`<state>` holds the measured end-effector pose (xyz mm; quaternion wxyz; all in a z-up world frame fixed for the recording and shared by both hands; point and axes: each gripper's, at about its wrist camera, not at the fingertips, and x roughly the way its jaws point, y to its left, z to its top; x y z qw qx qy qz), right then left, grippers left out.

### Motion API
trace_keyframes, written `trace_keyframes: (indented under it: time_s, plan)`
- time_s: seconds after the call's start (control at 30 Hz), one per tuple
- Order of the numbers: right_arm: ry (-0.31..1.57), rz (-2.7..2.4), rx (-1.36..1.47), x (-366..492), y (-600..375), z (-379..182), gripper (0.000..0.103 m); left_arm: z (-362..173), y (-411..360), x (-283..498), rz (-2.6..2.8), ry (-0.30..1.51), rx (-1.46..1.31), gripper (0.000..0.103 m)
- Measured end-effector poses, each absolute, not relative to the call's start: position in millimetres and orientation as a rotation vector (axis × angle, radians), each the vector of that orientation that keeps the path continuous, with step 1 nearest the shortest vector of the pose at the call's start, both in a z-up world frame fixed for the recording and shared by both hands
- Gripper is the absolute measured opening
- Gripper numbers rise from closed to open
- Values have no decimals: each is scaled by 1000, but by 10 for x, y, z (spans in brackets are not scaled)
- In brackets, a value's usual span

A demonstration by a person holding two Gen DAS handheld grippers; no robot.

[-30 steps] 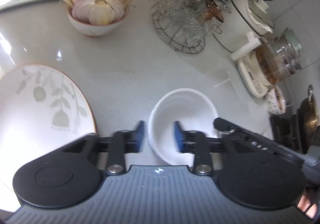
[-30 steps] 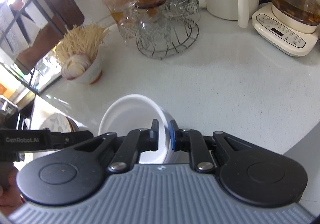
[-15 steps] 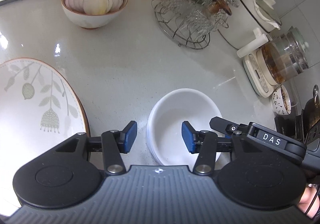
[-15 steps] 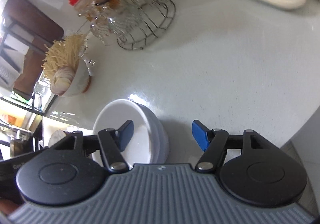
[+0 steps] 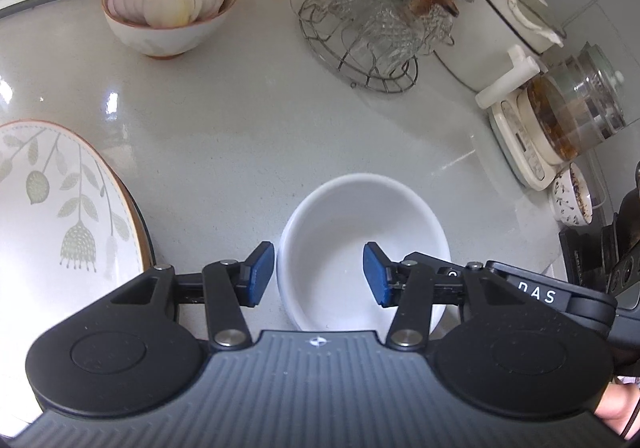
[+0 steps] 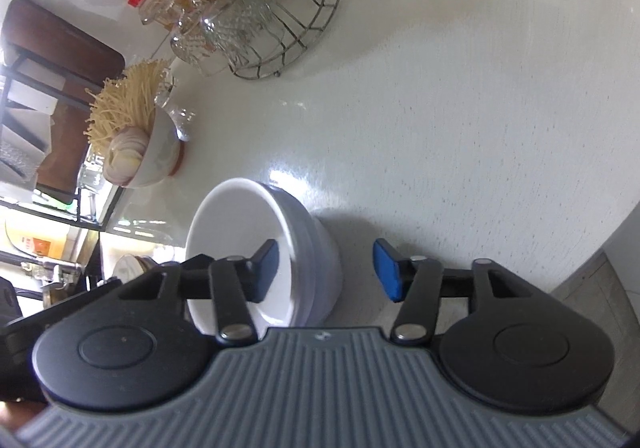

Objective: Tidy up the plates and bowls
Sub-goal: 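Close both grippers on the rim of the nested bowl stack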

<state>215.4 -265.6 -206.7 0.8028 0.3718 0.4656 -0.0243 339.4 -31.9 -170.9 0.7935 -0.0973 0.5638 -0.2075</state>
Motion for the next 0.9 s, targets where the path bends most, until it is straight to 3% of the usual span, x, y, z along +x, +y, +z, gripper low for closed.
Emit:
trace_keyframes:
  time_s: [0.2,0.47,0.9]
  plan:
    - [1001,-29,812,2150,-2656,-2087,37,-1770,-357,3336,-433,1220,-184,54]
    - [1029,-16,812,2182,-2623,-2136,37,-1812,-360,3312,-414,1231,-168,53]
    - [1045,-11,773,2217,-2575,-2152,34,-1869,-328,3342,-401,1245,-184,34]
